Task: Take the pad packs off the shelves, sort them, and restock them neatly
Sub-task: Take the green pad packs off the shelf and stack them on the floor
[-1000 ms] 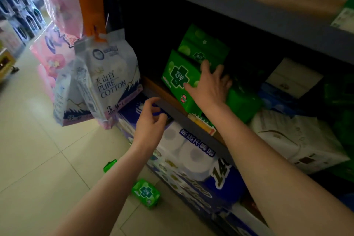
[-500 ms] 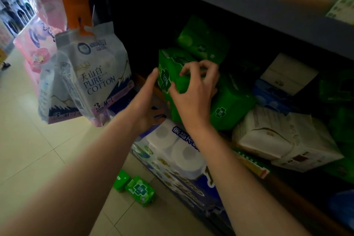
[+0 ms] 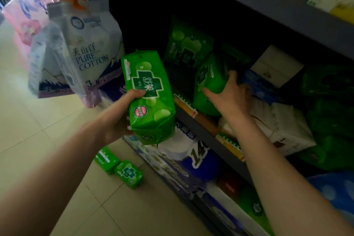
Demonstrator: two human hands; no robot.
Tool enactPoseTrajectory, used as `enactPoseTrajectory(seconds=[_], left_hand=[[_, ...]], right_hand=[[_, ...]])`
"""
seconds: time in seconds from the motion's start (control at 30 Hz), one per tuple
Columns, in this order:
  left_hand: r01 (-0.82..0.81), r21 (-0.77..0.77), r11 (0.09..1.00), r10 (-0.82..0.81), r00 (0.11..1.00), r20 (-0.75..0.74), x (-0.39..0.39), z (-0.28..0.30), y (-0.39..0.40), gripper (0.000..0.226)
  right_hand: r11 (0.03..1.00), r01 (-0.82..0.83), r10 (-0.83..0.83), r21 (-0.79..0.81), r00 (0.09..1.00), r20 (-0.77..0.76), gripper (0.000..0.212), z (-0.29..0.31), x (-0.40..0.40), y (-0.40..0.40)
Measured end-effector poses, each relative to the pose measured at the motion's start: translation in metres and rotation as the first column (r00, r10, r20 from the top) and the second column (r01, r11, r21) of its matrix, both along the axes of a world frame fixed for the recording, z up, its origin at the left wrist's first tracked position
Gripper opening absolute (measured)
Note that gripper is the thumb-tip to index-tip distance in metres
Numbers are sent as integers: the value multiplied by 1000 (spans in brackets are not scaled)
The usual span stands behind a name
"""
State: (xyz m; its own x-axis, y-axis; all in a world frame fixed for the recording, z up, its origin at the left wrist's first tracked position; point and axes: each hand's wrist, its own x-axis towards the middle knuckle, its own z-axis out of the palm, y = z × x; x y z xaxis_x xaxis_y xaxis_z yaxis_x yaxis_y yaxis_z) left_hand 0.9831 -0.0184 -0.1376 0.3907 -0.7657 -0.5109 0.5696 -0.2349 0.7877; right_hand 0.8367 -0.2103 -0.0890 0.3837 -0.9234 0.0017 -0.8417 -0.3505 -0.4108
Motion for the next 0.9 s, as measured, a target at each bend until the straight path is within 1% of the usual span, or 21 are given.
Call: enactPoseTrajectory(seconds=[0.03,0.07,0.13,0.17,0.2,0.27,0.33,0.37,0.43,0.5,0.57,0.63,0.67,0.73,0.83,0.9], left_hand=[[-1,-22,1000,0,999,-34,-5,-4,8,57],[-3,-48,999,0,997,-74,-11,-8,17,63],[-26,-72,997,15,988,-152,-20,-21,39,86],[-39,-62,997,27,983,-182,-23,-30,50,92],[-51,-40,998,42,979,-201,-25,-38,61,95],[-72,5,997,72,970,-232,-27,-51,84,99],[-112,56,992,123,956,-266,-27,-65,112,97],[-119,97,988,142,951,-276,-27,-73,128,95],[-109,203,973,163,948,-273,-26,-91,164,95],[-93,351,932,184,954,-235,-24,-111,200,93],[-137,505,852,248,955,-161,-19,-132,232,77],[-225,591,775,336,938,-82,-13,-151,255,51],[-263,608,749,370,928,-54,-10,-161,264,43],[-309,614,727,412,911,-29,-3,-183,273,38],[-386,598,702,479,878,4,8,-218,275,35],[-434,573,695,521,853,15,15,-244,269,38]], right_hand=[[998,12,-9,-56,999,39,80,1,1,5],[994,25,-15,-110,995,96,73,4,-1,15],[987,30,5,-158,977,212,60,9,-16,44],[986,6,39,-167,964,262,55,9,-28,61],[982,-46,103,-182,943,316,51,9,-40,80],[953,-193,278,-233,864,421,47,10,-55,114],[909,-325,413,-262,793,448,48,6,-58,135],[891,-381,453,-246,770,449,49,2,-55,142],[857,-482,510,-180,749,423,49,-13,-48,156],[807,-586,574,-78,745,339,50,-40,-36,173],[767,-638,595,74,749,292,49,-77,-24,191],[743,-636,590,208,770,245,50,-120,-15,207],[742,-617,579,262,787,213,49,-143,-10,212],[741,-562,541,368,824,169,46,-186,-2,221],[697,-470,451,542,874,179,43,-248,13,229],[659,-435,419,614,890,181,43,-287,28,233]])
